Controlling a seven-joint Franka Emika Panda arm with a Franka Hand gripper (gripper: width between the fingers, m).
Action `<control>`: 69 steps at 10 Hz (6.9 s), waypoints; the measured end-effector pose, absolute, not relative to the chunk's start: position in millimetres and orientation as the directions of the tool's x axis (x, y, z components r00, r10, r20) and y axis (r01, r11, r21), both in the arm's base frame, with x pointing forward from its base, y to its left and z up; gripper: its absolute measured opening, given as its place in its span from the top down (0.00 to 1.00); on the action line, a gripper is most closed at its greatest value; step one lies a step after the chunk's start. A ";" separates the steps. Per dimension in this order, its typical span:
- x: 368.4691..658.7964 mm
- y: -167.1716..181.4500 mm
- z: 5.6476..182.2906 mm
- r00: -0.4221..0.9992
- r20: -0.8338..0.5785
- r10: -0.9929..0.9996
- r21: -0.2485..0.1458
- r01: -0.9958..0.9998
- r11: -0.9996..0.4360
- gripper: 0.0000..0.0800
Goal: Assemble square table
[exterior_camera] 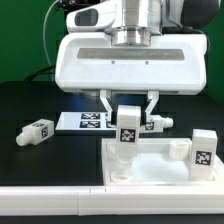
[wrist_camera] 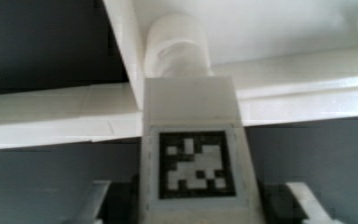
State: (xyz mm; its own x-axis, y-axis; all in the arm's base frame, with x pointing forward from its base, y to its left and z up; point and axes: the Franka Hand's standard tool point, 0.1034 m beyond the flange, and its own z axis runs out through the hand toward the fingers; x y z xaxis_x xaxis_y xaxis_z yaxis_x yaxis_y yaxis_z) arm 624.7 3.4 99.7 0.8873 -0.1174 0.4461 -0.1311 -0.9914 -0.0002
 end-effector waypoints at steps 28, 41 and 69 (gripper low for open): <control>640.2 -10.5 83.6 0.975 0.029 -0.220 -0.044 -0.219 -0.975 0.52; 634.2 -6.1 82.4 0.021 -0.053 -0.998 -0.112 -0.994 -0.014 0.64; 638.5 -16.0 80.9 0.040 -0.072 -0.997 -0.104 -0.994 -0.032 0.63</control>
Offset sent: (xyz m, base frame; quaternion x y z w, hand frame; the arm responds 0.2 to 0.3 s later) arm 0.0028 0.0018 -0.0050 0.0106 0.0161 -0.0025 0.9998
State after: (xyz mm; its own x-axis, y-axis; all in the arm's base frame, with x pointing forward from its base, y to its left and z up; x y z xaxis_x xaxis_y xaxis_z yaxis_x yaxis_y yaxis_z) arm 638.5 -16.0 80.9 0.0399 -0.9966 -0.0718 -0.9940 -0.0323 -0.1041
